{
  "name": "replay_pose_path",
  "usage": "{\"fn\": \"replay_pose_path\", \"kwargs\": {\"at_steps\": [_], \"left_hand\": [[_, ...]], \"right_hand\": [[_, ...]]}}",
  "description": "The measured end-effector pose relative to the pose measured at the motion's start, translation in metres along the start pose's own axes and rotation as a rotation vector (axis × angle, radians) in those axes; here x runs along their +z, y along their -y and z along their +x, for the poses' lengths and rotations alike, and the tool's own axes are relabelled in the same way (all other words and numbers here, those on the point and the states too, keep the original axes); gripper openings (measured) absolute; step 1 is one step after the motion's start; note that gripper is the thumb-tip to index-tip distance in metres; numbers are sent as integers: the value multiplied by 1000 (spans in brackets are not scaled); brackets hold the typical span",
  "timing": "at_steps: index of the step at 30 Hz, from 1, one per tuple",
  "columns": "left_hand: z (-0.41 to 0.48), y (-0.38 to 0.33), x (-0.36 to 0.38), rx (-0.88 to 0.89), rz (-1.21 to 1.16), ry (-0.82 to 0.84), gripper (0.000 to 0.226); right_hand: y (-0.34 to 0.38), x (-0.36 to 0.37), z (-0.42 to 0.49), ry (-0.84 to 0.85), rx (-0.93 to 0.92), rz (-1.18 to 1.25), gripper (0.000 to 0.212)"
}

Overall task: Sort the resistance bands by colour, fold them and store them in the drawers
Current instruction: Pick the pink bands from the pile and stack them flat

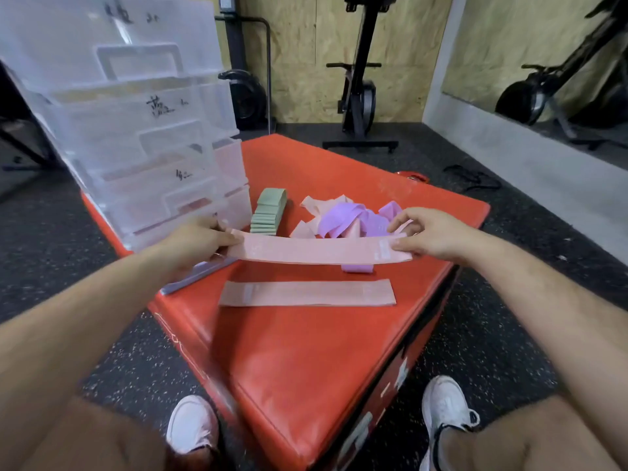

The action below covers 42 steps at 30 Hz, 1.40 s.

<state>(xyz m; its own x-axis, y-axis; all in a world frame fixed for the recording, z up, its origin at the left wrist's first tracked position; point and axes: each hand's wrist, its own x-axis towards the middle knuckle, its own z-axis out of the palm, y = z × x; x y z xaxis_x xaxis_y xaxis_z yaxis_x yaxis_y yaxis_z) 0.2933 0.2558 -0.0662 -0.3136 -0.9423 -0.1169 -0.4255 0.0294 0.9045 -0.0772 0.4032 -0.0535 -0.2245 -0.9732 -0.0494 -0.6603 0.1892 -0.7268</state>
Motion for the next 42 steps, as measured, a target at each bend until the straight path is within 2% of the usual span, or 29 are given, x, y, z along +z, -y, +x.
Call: {"fn": "replay_pose_path", "kwargs": {"at_steps": [6, 14, 21, 24, 26, 31, 37, 42], "left_hand": [[-18, 36, -5, -19, 201, -54, 18], [-25, 58, 10, 21, 282, -61, 20], [-25, 62, 15, 141, 532, -90, 20], [-23, 61, 16, 203, 685, -31, 8], [-21, 60, 14, 190, 736, -7, 9], [-9, 47, 22, 231, 759, -52, 7], [19, 5, 66, 348, 654, 29, 8], [46, -13, 114, 372, 661, 74, 24]], "right_hand": [[3, 41, -13, 59, -57, -334, 10], [-7, 58, -13, 106, -31, -439, 10], [-14, 63, -11, 132, -35, -464, 10], [-15, 64, -10, 130, -71, -523, 13], [-13, 63, -9, 133, -70, -577, 9], [5, 61, 1, 84, -131, -540, 5], [25, 61, 25, 88, -107, -481, 7], [23, 65, 49, 98, -95, -486, 9]]}}
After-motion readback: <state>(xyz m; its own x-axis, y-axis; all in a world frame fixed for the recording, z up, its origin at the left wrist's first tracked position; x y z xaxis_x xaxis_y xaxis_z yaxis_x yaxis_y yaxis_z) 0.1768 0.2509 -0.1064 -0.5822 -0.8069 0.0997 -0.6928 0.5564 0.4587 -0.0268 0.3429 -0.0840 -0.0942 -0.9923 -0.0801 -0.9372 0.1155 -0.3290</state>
